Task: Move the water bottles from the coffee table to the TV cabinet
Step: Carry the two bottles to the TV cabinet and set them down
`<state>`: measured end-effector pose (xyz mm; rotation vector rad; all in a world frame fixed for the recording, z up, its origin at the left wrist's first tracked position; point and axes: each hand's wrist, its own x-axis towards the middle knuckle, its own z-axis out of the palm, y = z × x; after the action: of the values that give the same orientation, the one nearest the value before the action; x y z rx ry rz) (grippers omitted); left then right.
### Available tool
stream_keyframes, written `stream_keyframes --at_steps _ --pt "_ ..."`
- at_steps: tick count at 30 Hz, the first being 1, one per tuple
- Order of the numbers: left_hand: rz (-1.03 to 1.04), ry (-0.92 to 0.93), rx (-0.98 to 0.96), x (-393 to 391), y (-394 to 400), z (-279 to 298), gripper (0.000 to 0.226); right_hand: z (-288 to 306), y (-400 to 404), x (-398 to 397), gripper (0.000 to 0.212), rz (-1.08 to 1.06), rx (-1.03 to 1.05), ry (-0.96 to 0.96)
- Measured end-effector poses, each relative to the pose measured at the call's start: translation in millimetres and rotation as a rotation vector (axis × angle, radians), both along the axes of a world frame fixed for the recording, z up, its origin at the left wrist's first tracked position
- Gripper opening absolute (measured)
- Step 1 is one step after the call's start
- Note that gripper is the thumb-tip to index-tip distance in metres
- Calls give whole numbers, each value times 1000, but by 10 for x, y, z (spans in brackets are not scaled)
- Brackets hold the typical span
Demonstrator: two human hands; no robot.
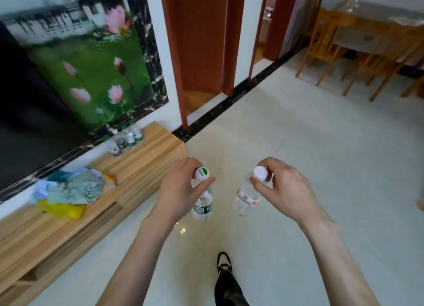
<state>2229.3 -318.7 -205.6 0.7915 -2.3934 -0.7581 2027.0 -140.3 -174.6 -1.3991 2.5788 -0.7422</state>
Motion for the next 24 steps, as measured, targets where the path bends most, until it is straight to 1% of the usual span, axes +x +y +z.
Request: stream_keyframes --at_steps 6,10,16,24 --pt "109 -151 -98 -171 -785 -45 31 -131 -1105 -460 18 204 80 -30" --pt "172 -207 -97 -313 -1267 -86 30 -192 -1803 -729 20 317 124 -37" --pt "298 -213 -114 -436 -1900 -195 31 -306 -2731 -940 23 429 178 -54" --pt "364 -248 -115 -484 -2919 -468 41 -445 -4075 -1031 25 547 179 -39"
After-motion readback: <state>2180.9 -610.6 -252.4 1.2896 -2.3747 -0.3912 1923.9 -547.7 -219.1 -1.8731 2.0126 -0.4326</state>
